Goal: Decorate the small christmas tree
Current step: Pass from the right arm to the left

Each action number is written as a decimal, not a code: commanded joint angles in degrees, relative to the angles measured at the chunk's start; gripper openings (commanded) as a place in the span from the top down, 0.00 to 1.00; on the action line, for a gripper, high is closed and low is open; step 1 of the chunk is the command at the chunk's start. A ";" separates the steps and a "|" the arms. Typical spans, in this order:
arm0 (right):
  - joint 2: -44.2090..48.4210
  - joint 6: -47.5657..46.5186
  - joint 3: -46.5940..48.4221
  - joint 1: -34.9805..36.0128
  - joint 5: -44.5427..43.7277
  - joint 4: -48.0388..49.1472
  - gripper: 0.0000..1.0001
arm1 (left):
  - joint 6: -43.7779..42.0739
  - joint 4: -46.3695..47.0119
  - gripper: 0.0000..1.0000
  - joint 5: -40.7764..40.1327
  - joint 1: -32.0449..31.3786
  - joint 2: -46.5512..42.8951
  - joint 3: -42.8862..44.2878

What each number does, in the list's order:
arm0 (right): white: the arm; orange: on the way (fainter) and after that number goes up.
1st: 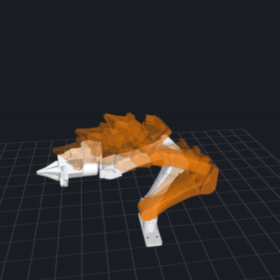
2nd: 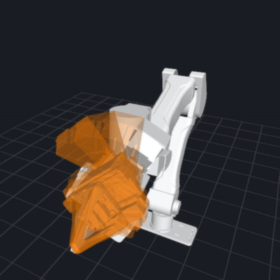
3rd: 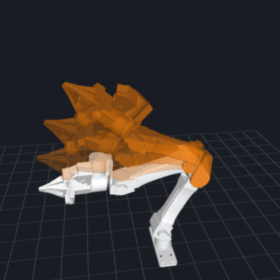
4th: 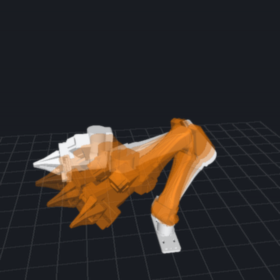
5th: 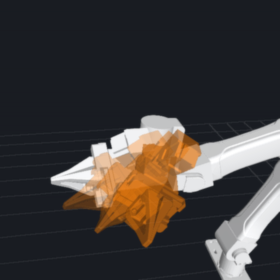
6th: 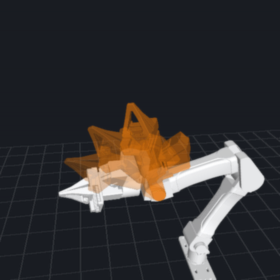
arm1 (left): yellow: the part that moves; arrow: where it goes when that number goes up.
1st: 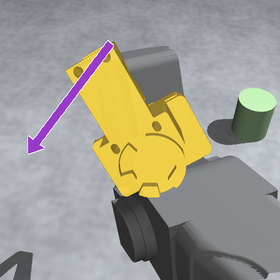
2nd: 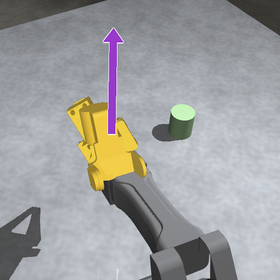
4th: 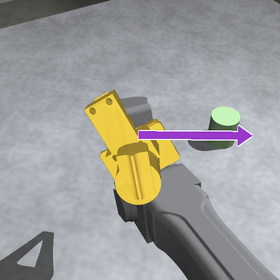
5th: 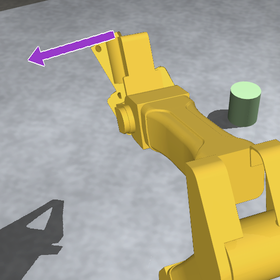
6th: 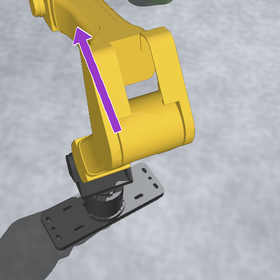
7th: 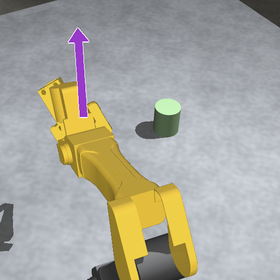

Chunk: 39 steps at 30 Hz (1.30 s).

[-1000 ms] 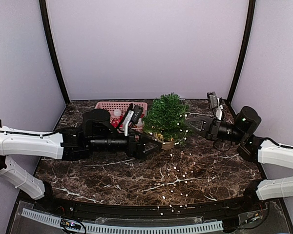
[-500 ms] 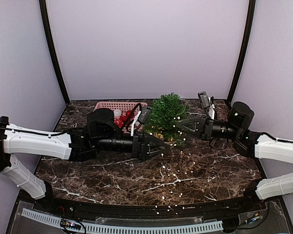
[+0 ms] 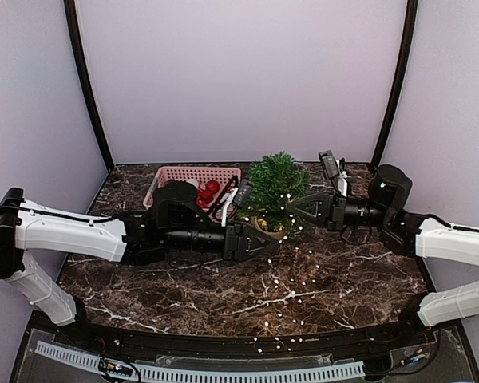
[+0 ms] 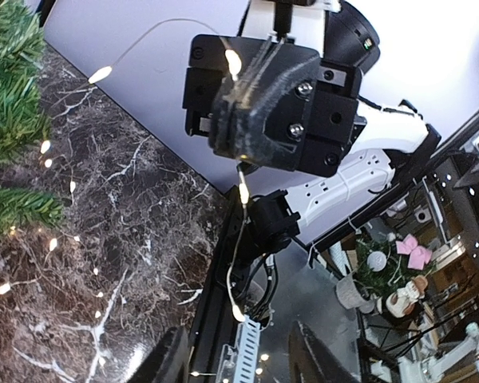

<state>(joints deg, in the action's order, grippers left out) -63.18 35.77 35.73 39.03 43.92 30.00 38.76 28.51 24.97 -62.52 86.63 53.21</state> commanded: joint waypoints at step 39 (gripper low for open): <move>5.37 -1.20 -1.53 1.05 -9.62 -7.61 0.26 | 3.05 7.47 1.00 -6.81 -0.14 -5.02 -3.99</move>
<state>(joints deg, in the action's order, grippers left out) -62.26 32.34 37.45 39.40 38.44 22.50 40.99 31.57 23.55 -62.52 86.28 51.22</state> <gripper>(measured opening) 0.623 0.013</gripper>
